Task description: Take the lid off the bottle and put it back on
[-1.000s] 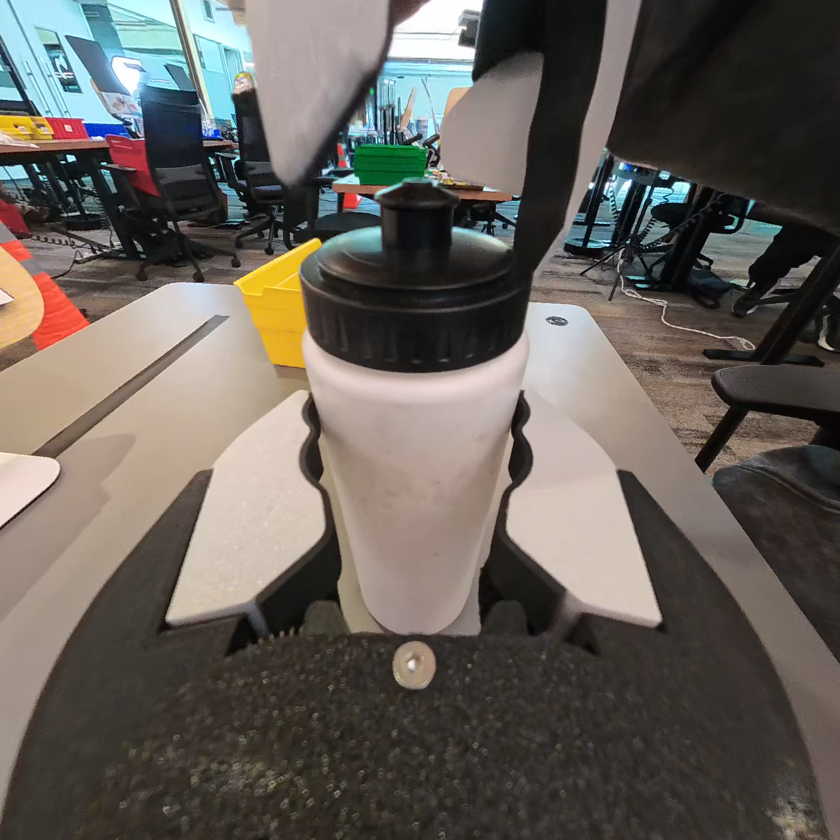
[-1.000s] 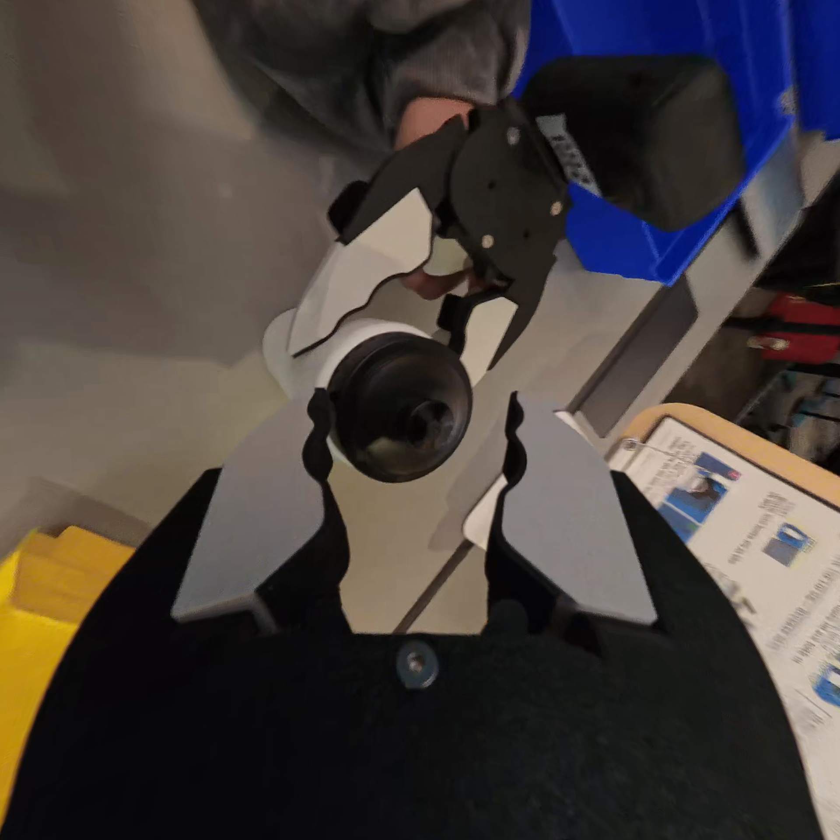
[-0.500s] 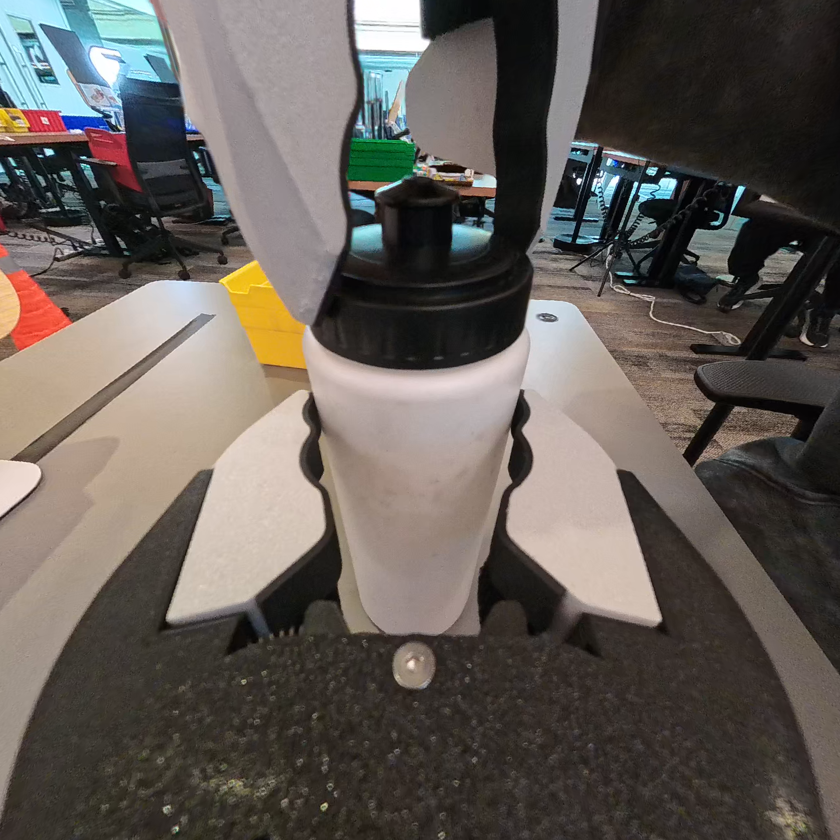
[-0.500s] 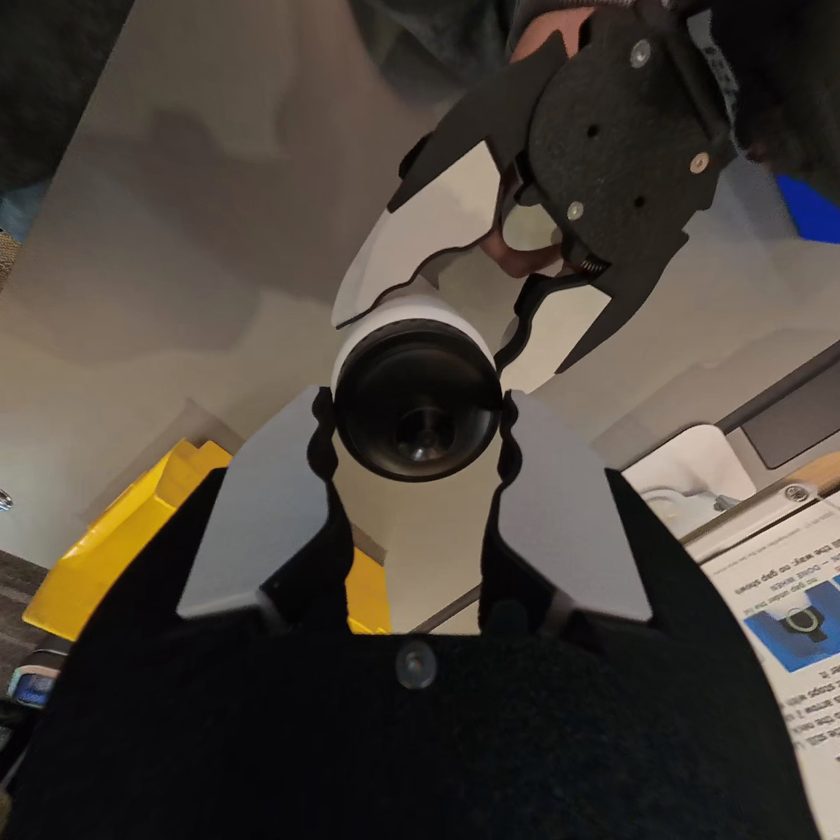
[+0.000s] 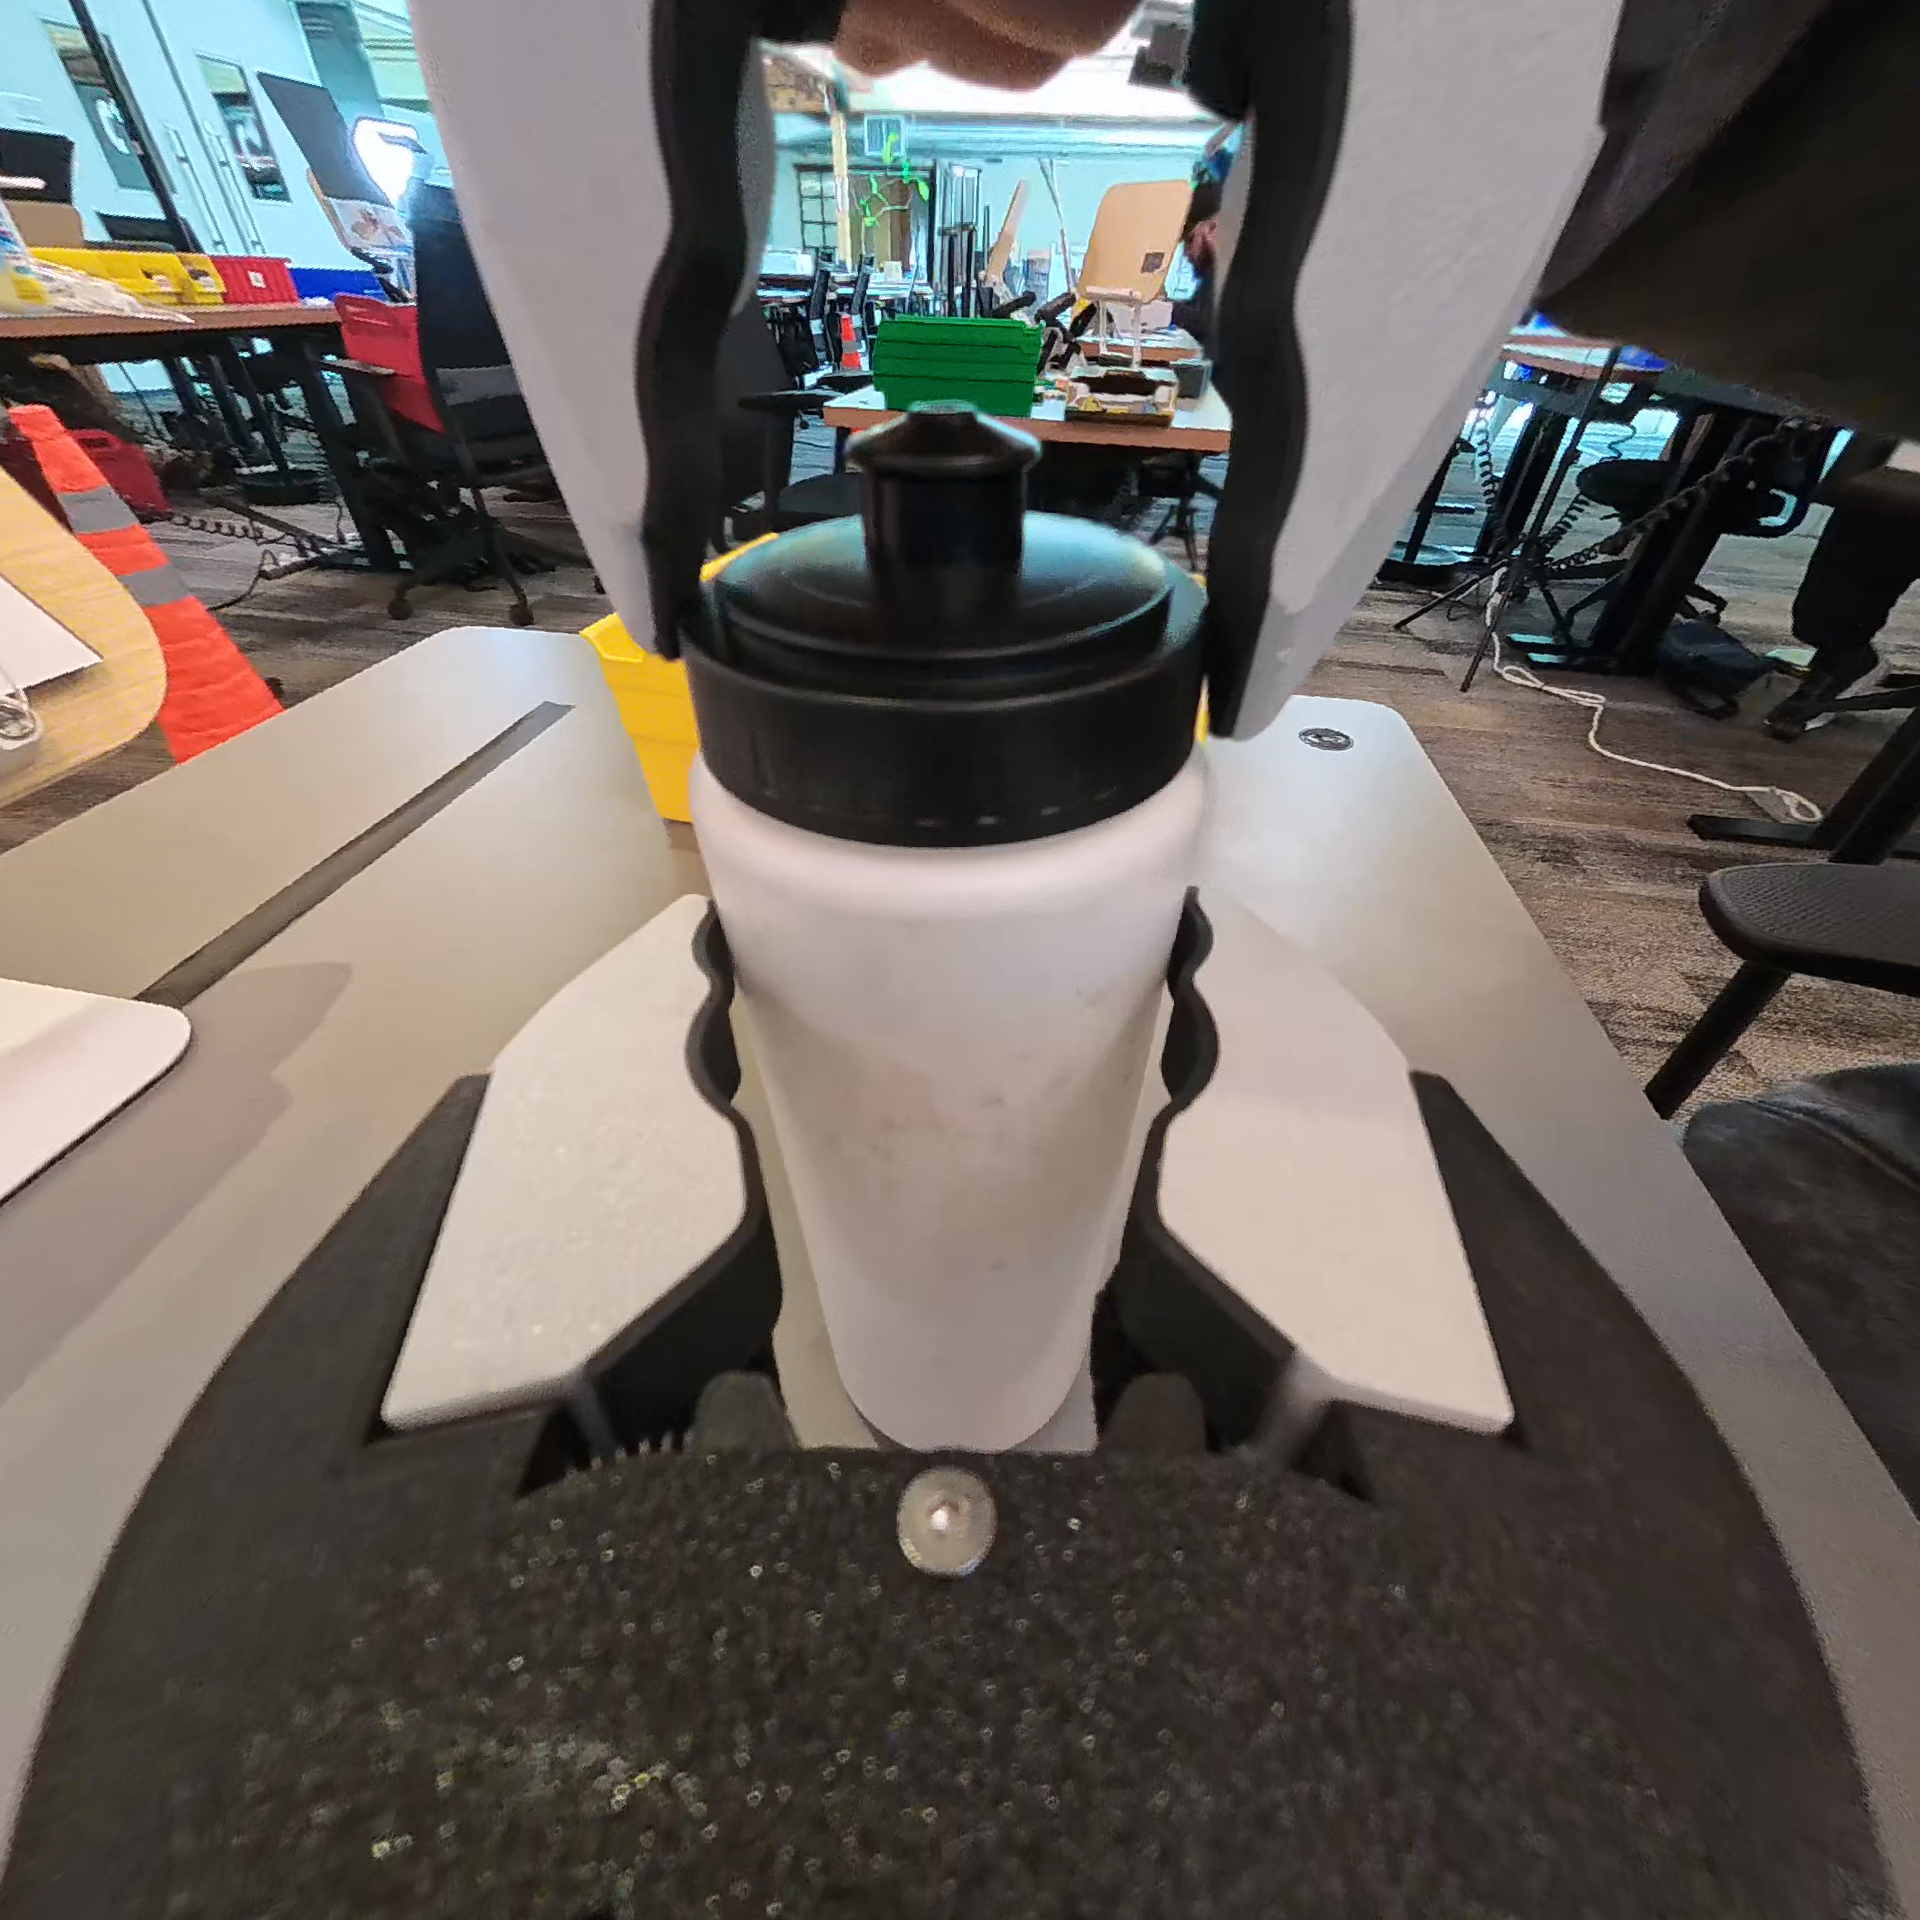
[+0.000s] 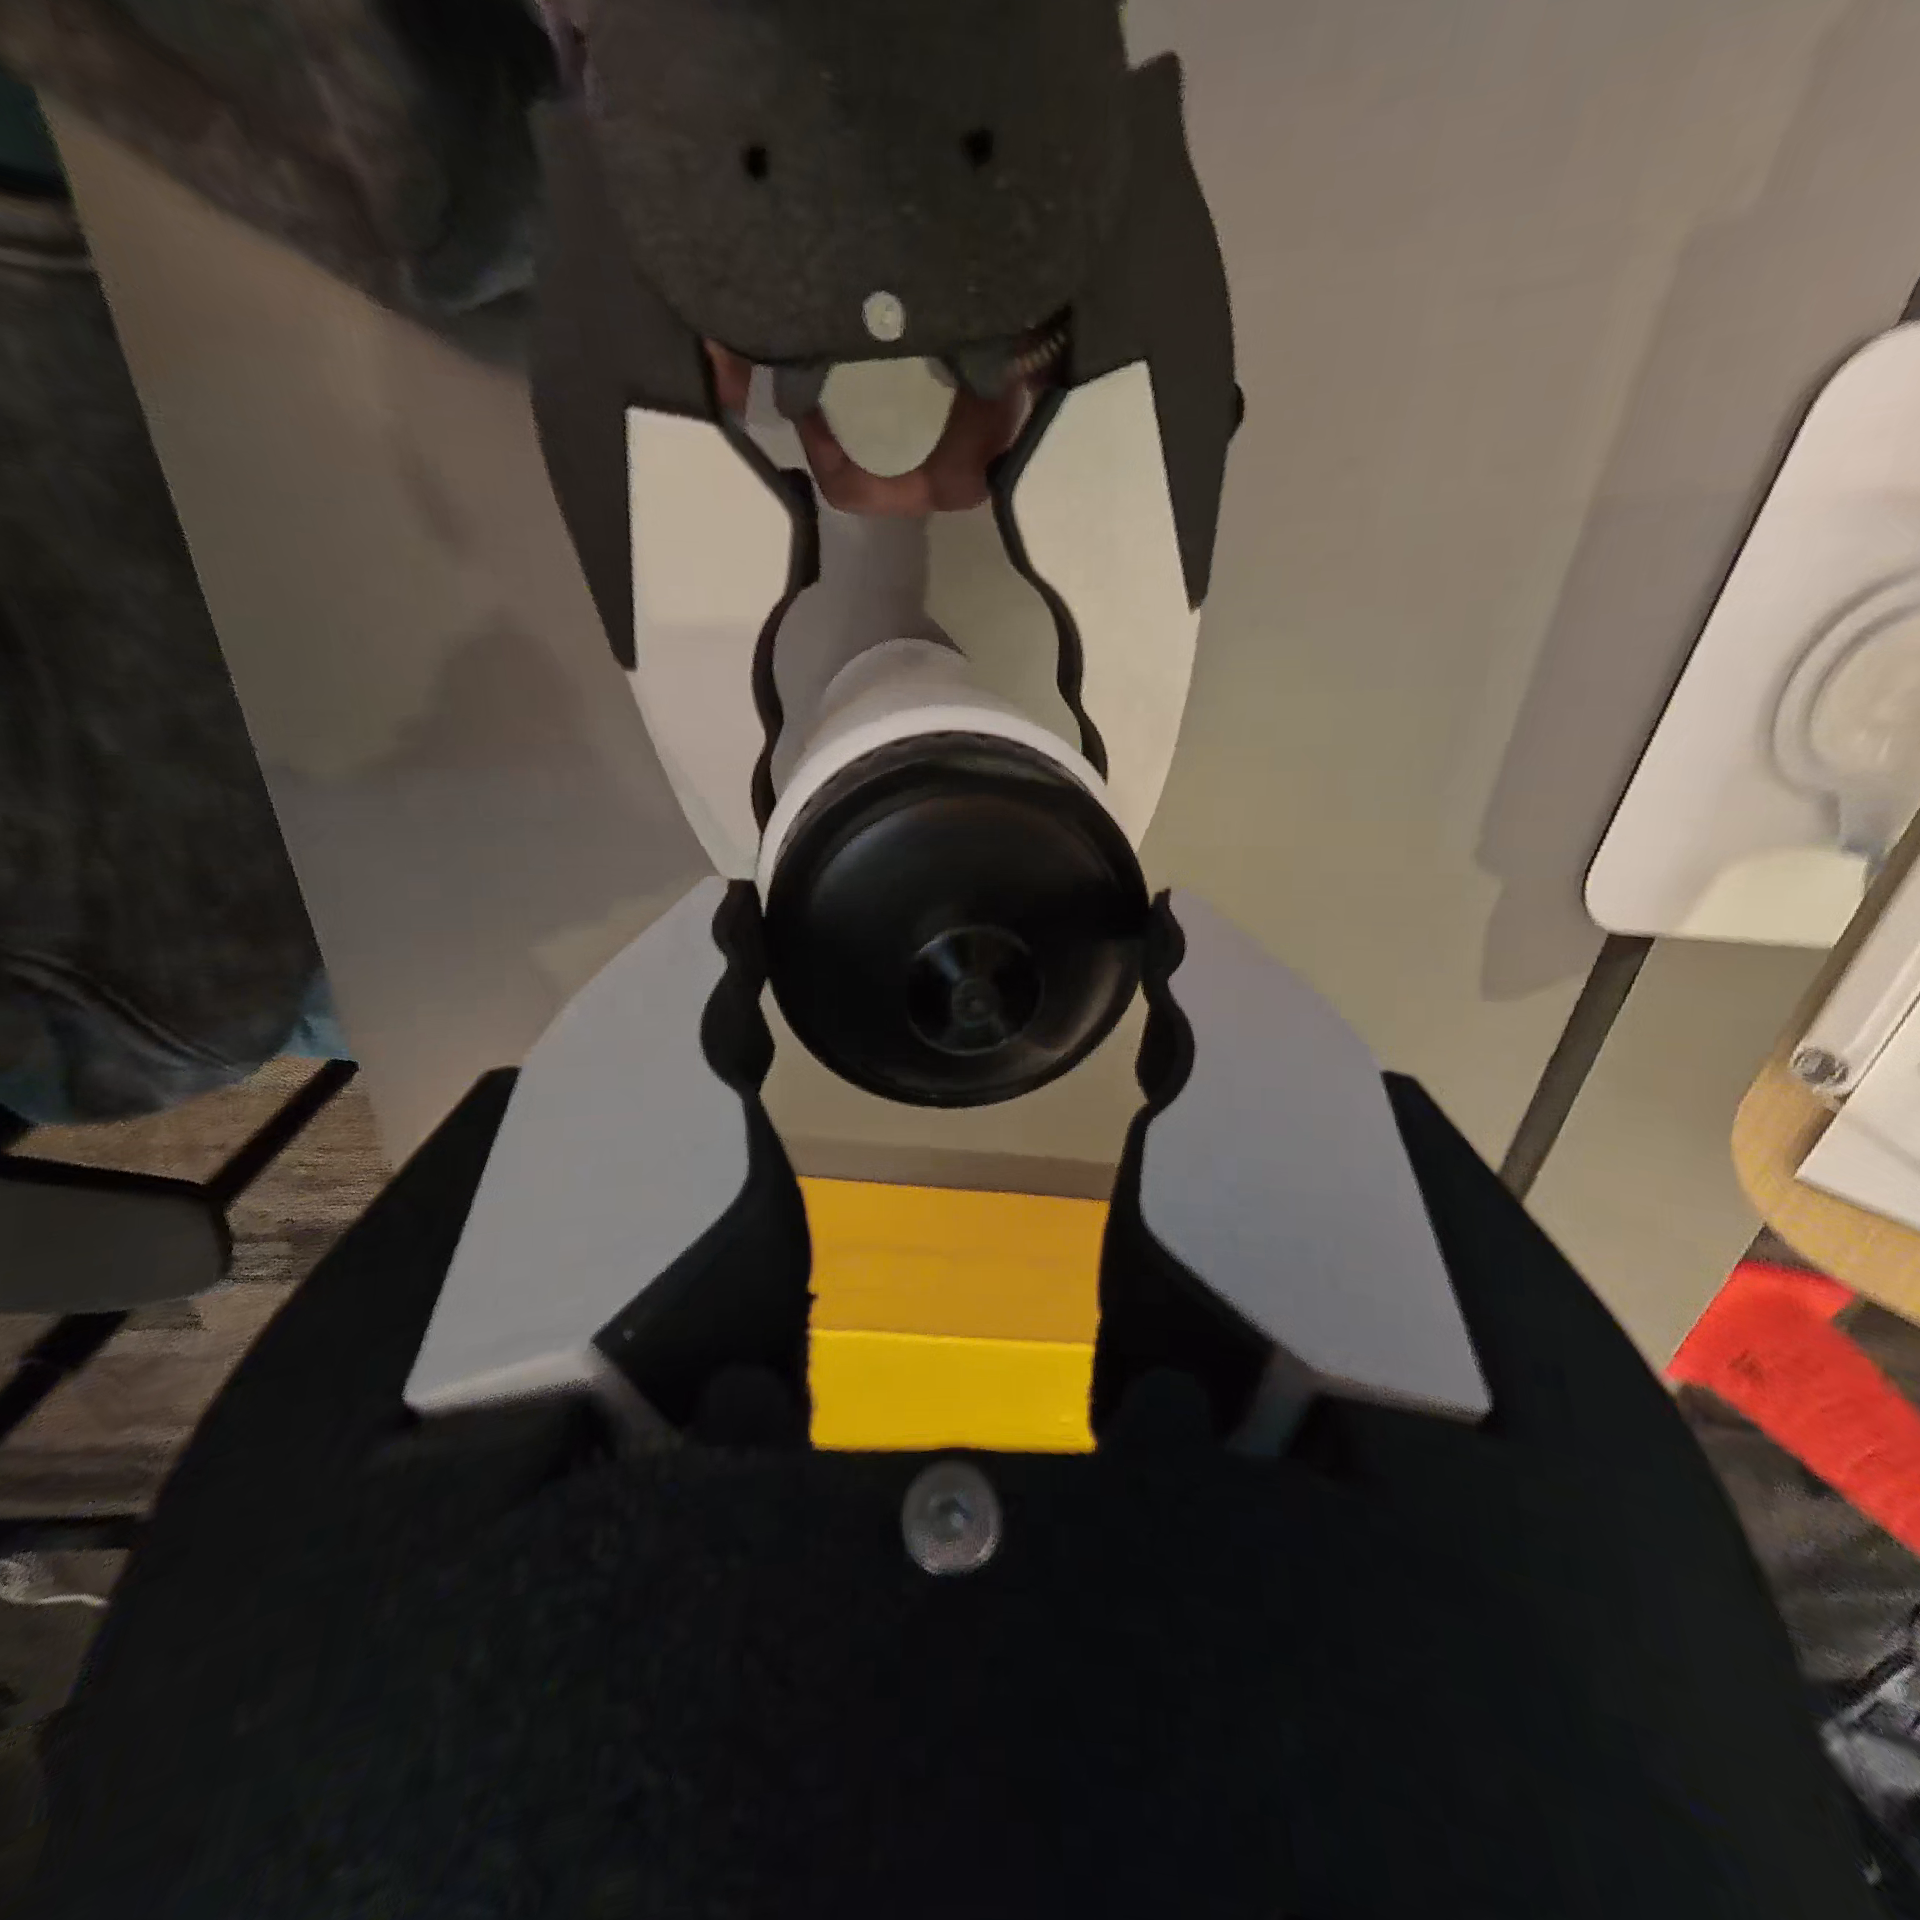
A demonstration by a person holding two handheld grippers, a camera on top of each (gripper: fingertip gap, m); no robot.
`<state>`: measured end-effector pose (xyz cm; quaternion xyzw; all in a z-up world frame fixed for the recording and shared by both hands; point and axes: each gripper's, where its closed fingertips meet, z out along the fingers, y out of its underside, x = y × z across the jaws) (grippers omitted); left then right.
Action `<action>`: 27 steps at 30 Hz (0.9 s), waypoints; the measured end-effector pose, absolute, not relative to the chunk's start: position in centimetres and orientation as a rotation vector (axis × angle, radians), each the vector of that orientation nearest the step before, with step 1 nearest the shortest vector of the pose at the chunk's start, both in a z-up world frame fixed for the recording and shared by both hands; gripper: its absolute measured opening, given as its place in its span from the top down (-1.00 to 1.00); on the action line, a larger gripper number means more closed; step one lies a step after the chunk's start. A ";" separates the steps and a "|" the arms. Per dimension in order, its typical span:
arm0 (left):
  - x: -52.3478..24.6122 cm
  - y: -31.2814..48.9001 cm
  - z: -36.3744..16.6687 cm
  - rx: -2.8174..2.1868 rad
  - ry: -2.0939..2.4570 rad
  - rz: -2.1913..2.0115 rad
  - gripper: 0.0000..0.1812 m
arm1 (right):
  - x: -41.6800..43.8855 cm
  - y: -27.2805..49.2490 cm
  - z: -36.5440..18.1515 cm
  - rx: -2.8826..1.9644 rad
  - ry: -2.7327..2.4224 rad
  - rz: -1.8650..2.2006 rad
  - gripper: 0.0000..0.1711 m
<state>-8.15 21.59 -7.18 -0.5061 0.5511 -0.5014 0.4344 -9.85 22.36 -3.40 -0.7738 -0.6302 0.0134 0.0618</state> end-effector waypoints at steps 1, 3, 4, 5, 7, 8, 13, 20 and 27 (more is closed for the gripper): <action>-8.1 21.6 -7.2 -1.262 1.369 -1.242 0.11 | -9.8 22.4 -3.4 -2.385 -1.862 0.022 0.19; -8.2 21.8 -7.2 -1.270 1.356 -1.228 0.11 | -9.8 22.5 -3.4 -2.479 -1.747 -0.011 0.19; -8.2 21.9 -7.2 -1.277 1.345 -1.225 0.11 | -9.9 22.6 -3.4 -2.533 -1.663 -0.020 0.19; -8.2 22.1 -7.2 -1.284 1.334 -1.222 0.11 | -9.9 22.9 -3.4 -2.579 -1.573 -0.018 0.19; -8.1 22.3 -7.1 -1.298 1.317 -1.218 0.11 | -10.0 23.3 -3.4 -2.662 -1.375 -0.012 0.19; -8.0 22.3 -7.1 -1.300 1.316 -1.212 0.11 | -10.0 23.4 -3.4 -2.702 -1.271 -0.012 0.19; -7.6 21.8 -7.3 -1.290 1.335 -1.160 0.11 | -9.8 23.1 -3.5 -2.819 -1.049 -0.067 0.22; -8.4 20.8 -7.2 -1.197 1.433 -1.233 0.11 | -11.0 22.1 -1.6 -2.567 -1.533 0.250 0.20; -10.0 20.8 -7.3 -1.153 1.516 -1.337 0.11 | -10.5 20.8 -0.8 -1.592 -2.337 -0.039 -0.02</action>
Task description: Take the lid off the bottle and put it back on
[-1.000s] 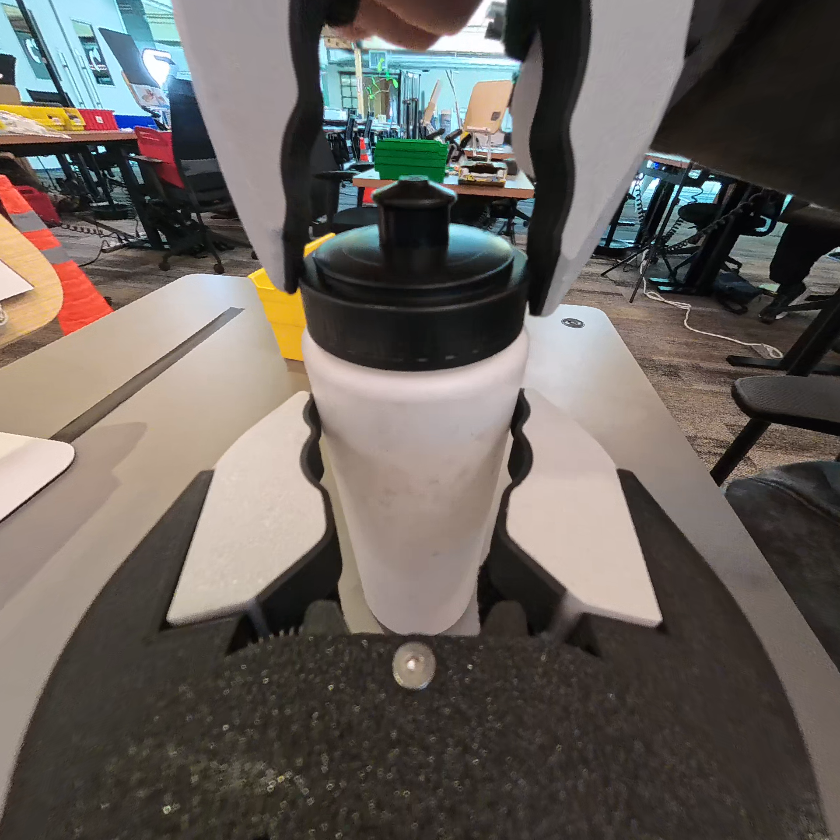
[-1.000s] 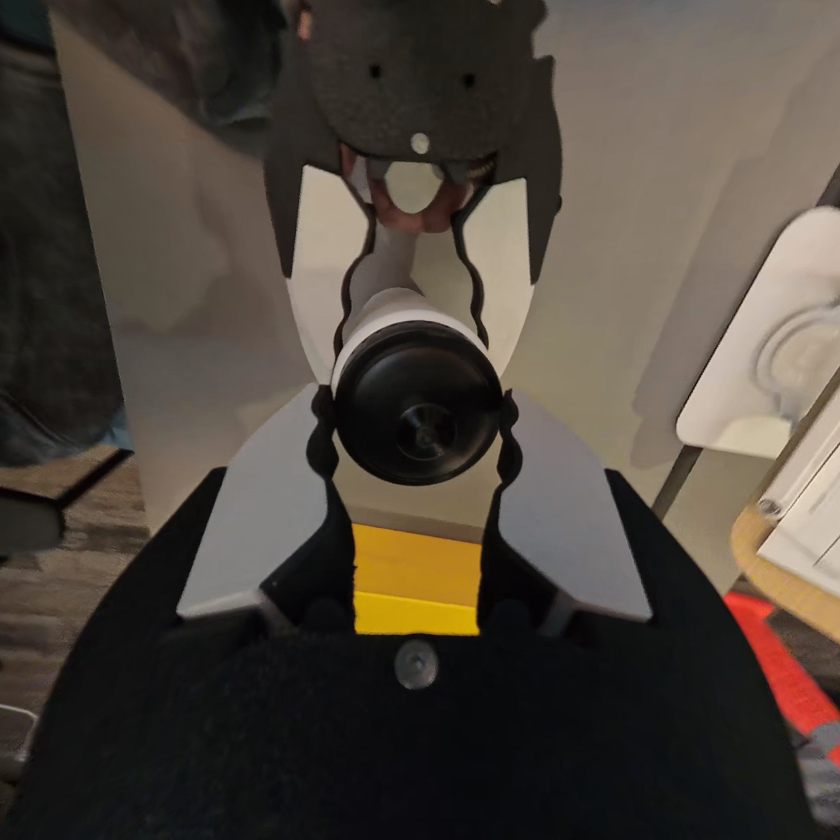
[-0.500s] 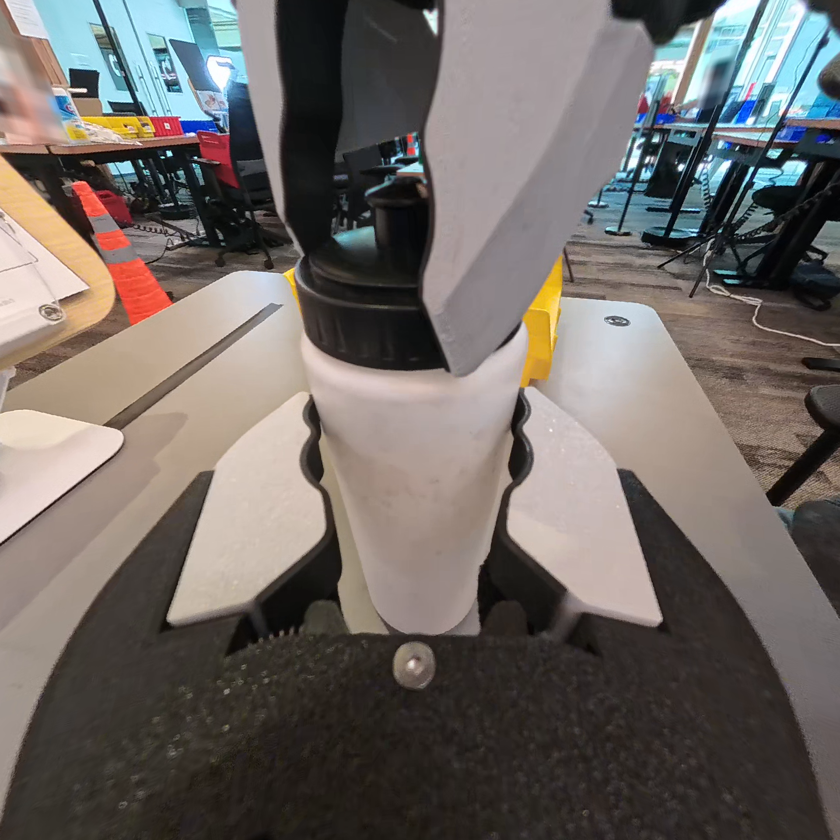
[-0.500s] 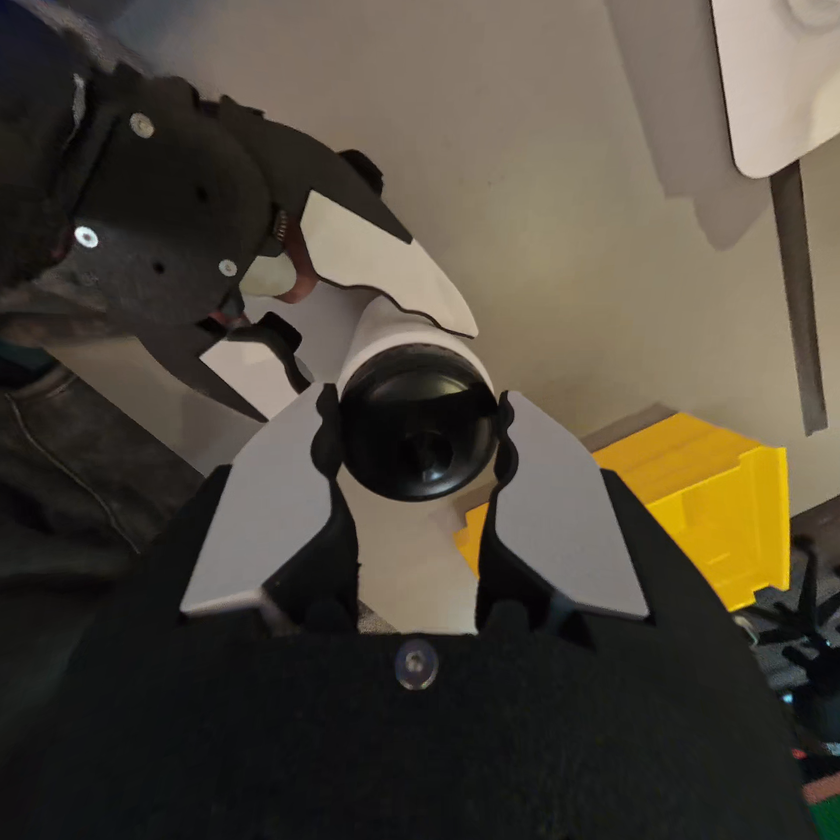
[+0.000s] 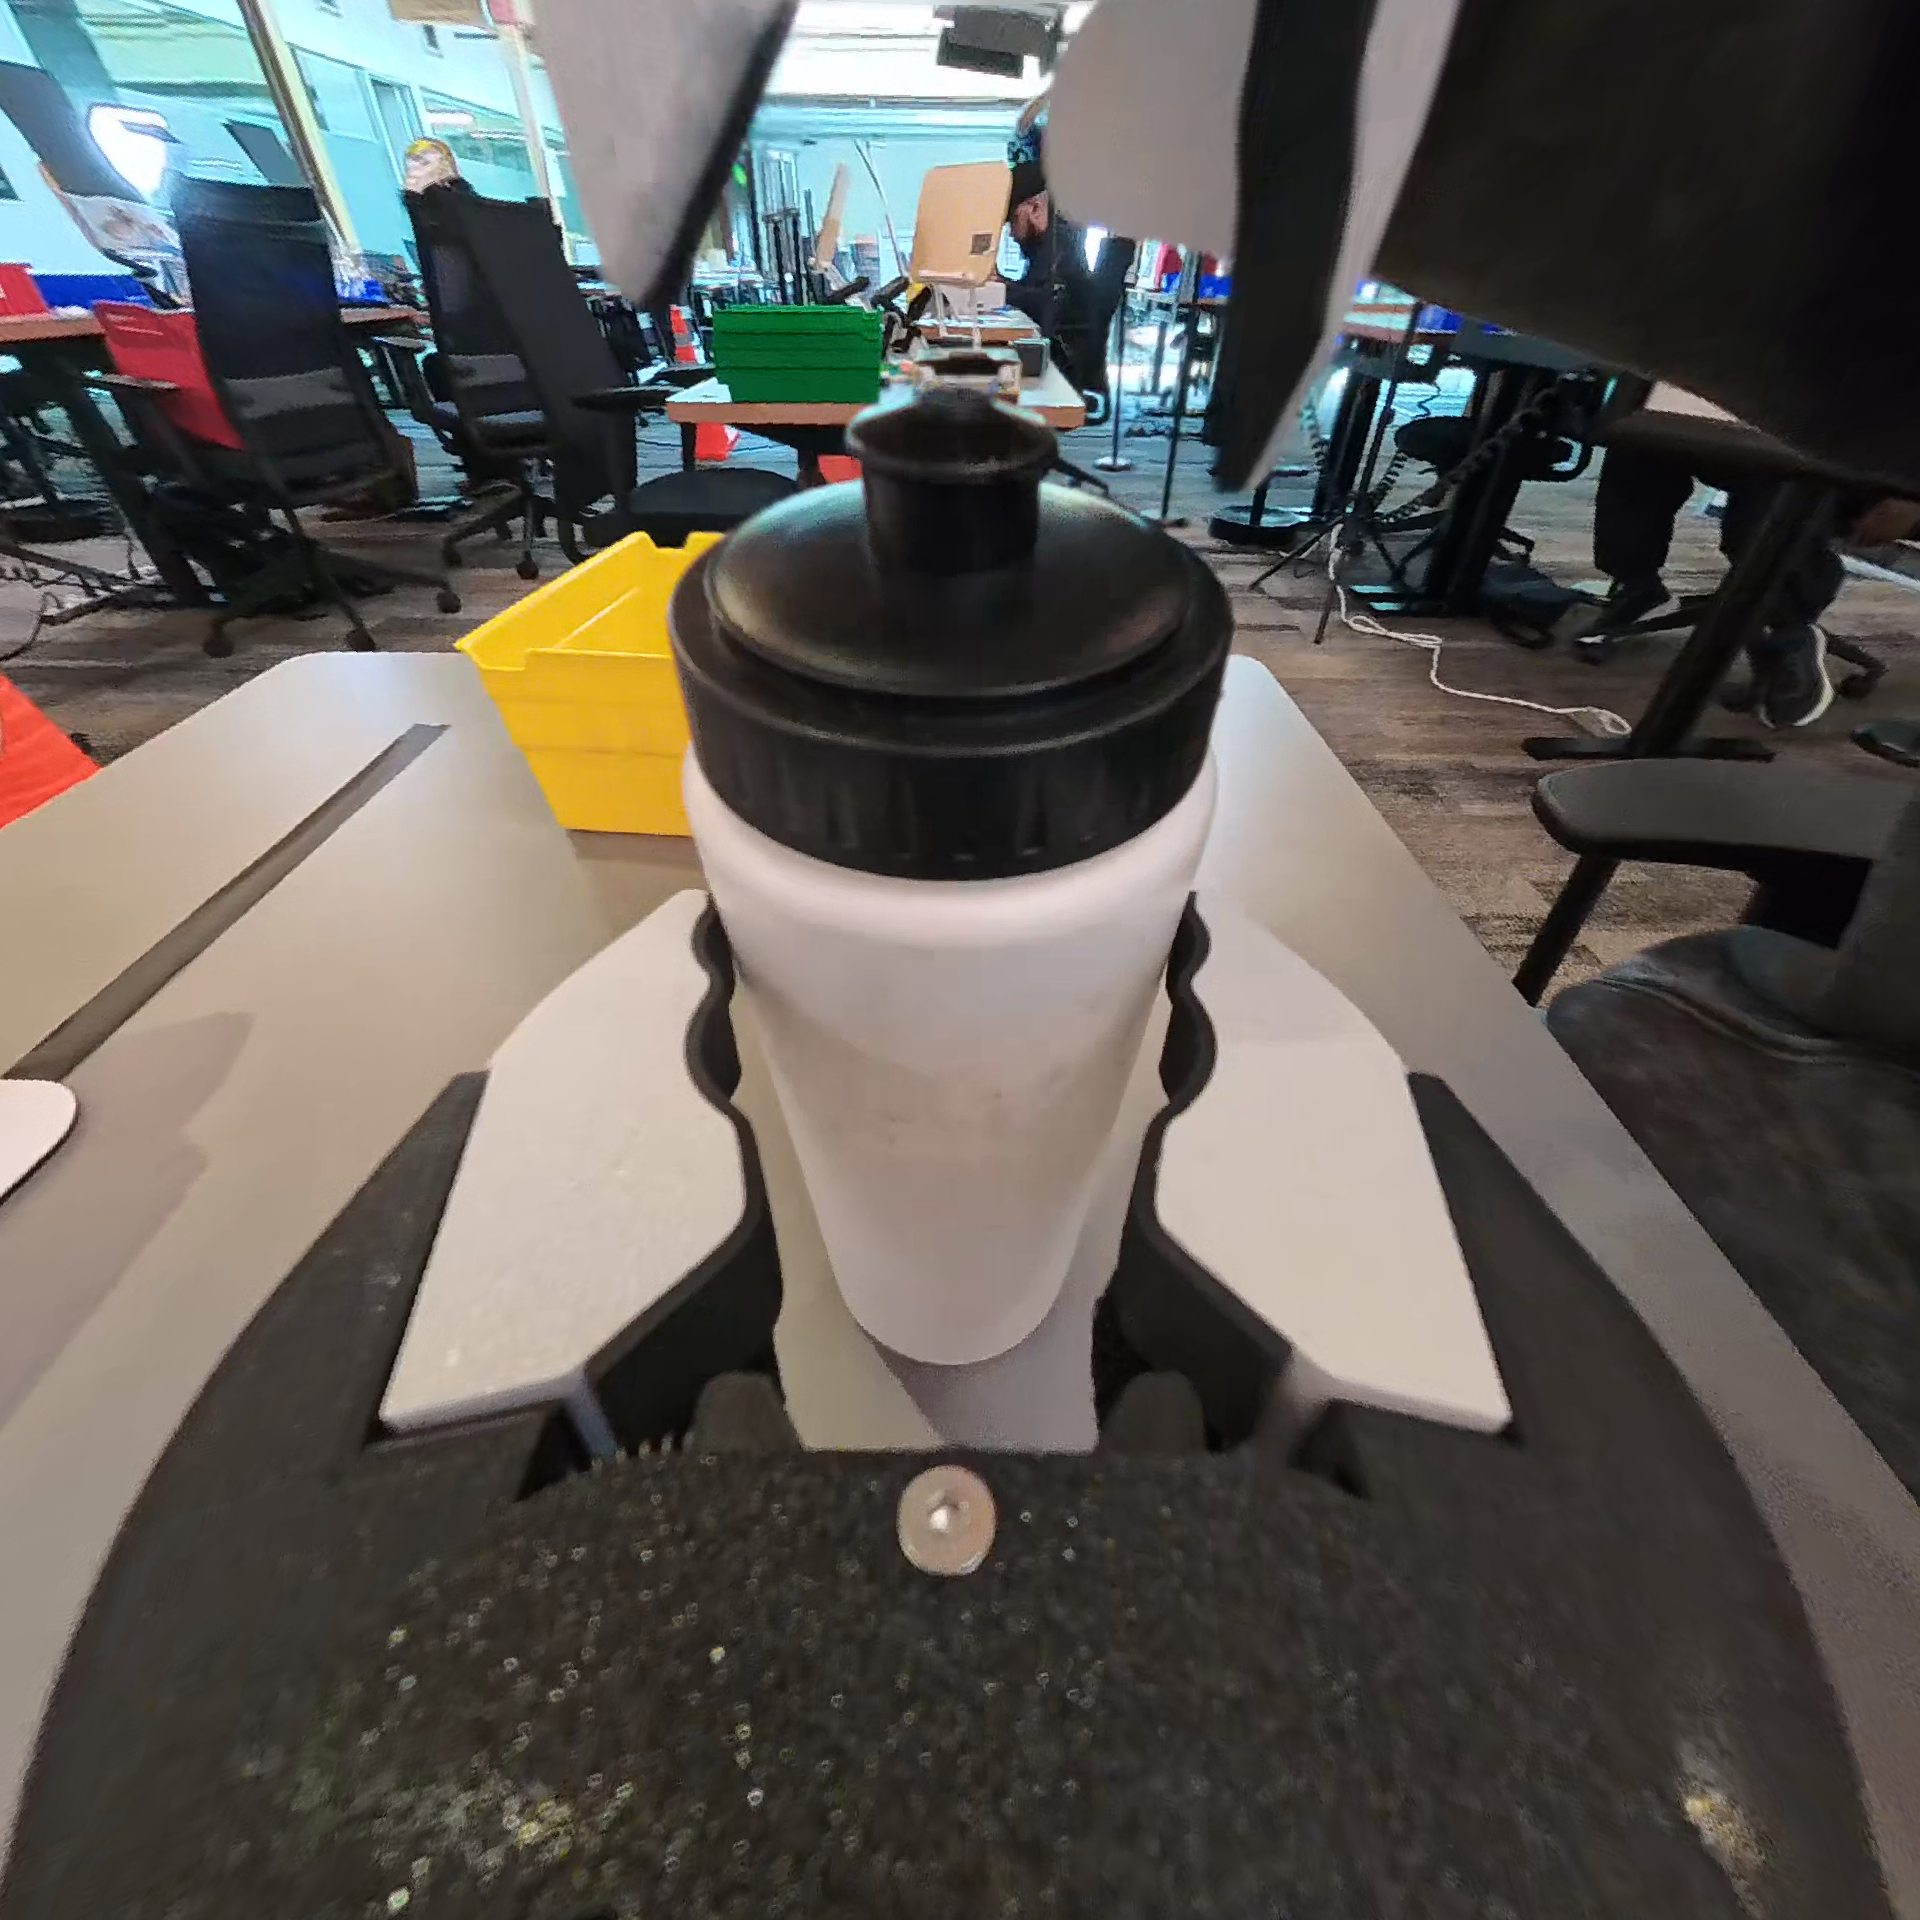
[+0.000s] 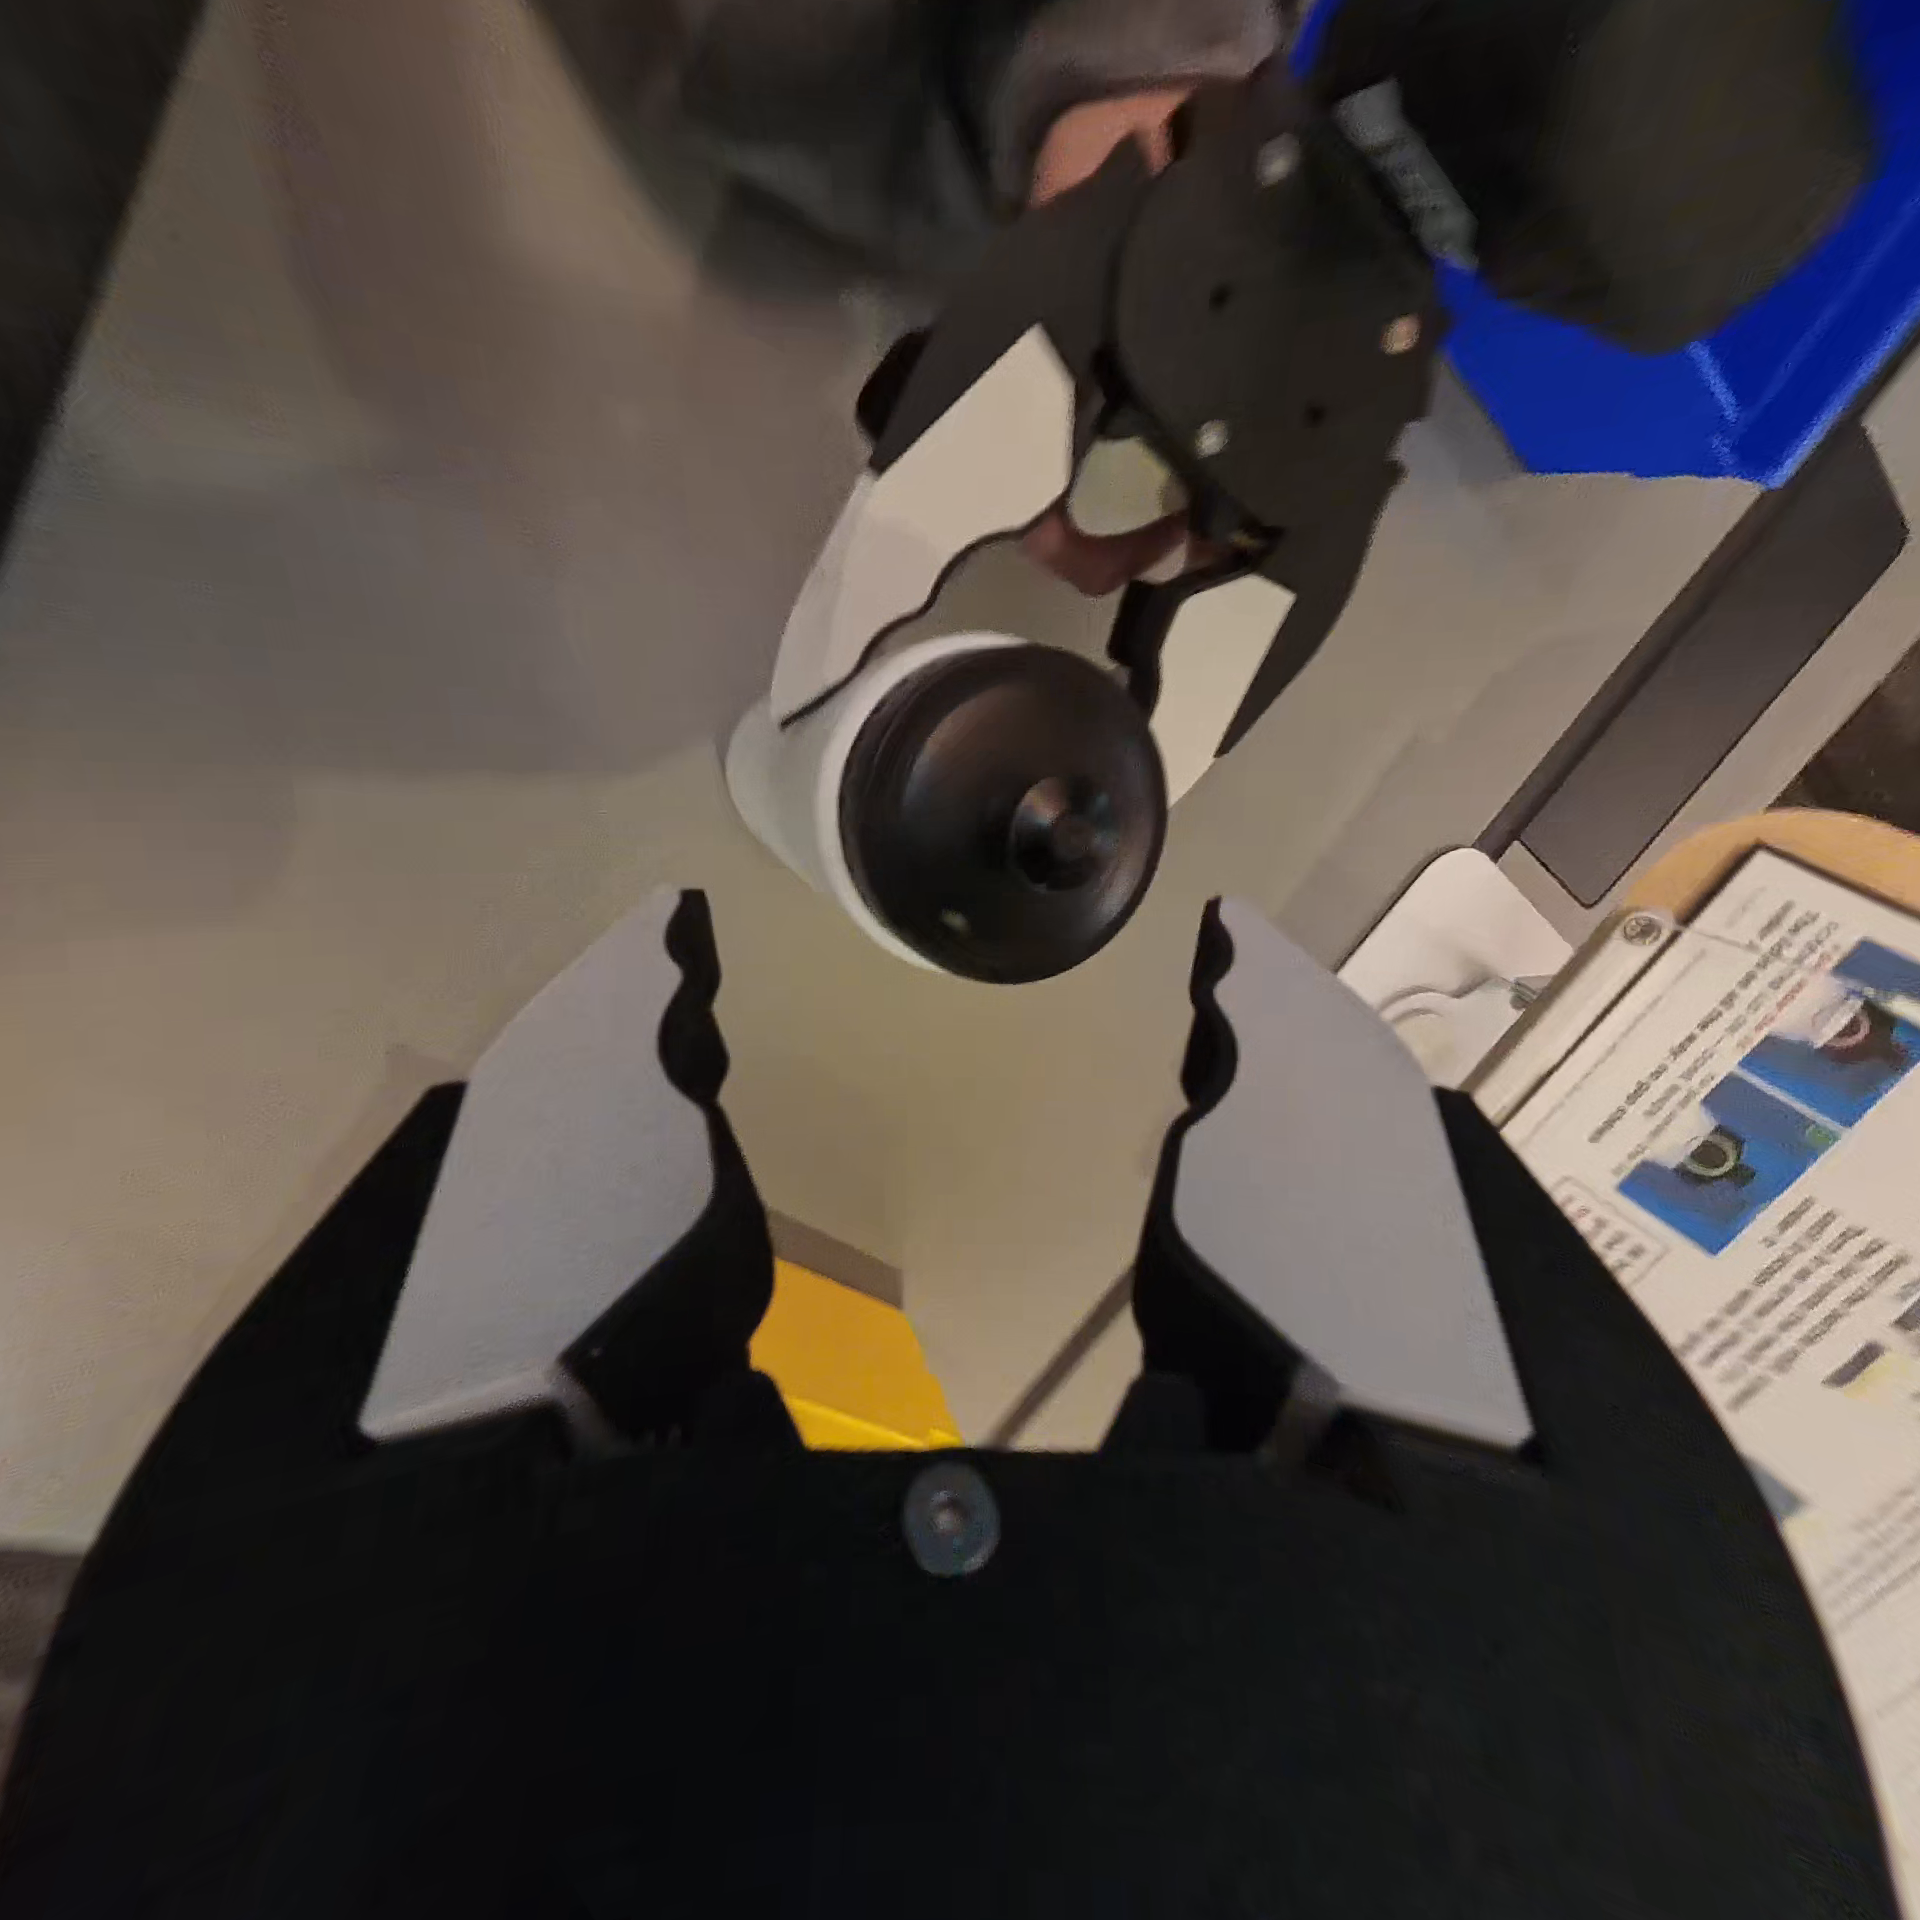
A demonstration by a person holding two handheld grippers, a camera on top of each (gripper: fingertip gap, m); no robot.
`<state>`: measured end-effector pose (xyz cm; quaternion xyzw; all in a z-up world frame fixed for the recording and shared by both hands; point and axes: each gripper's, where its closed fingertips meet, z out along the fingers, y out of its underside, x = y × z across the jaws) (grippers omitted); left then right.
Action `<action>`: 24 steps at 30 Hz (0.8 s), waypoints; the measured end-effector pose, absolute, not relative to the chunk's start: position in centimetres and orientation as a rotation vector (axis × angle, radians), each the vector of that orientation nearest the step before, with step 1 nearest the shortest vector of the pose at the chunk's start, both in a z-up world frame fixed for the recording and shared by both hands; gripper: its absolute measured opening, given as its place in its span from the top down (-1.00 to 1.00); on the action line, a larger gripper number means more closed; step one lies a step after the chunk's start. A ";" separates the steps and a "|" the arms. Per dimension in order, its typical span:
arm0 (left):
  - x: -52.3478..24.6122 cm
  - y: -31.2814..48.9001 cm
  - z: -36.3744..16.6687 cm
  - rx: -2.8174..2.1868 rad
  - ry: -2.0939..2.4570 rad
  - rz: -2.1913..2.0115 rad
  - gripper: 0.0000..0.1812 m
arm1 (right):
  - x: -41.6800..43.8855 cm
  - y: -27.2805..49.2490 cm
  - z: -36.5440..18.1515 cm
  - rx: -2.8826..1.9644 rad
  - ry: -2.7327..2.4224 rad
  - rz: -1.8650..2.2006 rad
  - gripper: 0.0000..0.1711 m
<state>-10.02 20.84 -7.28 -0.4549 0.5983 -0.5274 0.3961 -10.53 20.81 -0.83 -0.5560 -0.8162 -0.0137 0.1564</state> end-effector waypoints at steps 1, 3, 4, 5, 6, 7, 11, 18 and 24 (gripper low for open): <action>-10.0 20.7 -7.3 -1.148 1.527 -1.332 0.11 | -10.3 21.0 -1.2 -1.569 -2.397 -0.079 -0.02; -10.0 20.4 -7.3 -1.143 1.545 -1.324 0.11 | -10.3 21.1 -1.4 -1.528 -2.501 -0.072 0.06; -9.9 20.4 -7.3 -1.147 1.546 -1.322 0.11 | -10.4 21.0 -1.5 -1.512 -2.546 -0.054 0.11; -9.9 20.3 -7.3 -1.150 1.546 -1.329 0.11 | -10.5 20.9 -1.7 -1.510 -2.591 -0.020 0.14; -9.8 20.2 -7.3 -1.150 1.543 -1.338 0.11 | -10.7 20.7 -1.8 -1.517 -2.624 0.022 0.16; -9.6 20.2 -7.3 -1.154 1.534 -1.345 0.11 | -10.9 20.6 -1.8 -1.519 -2.645 0.055 0.17; -9.2 20.6 -7.3 -1.185 1.496 -1.361 0.11 | -10.9 21.2 -2.1 -1.510 -2.717 0.069 0.31; -8.5 20.4 -7.3 -1.222 1.455 -1.310 0.12 | -10.0 21.1 -2.1 -1.689 -2.562 0.036 0.34; -7.7 20.1 -7.4 -1.262 1.420 -1.236 0.12 | -9.0 20.3 -2.3 -1.861 -2.326 0.010 0.34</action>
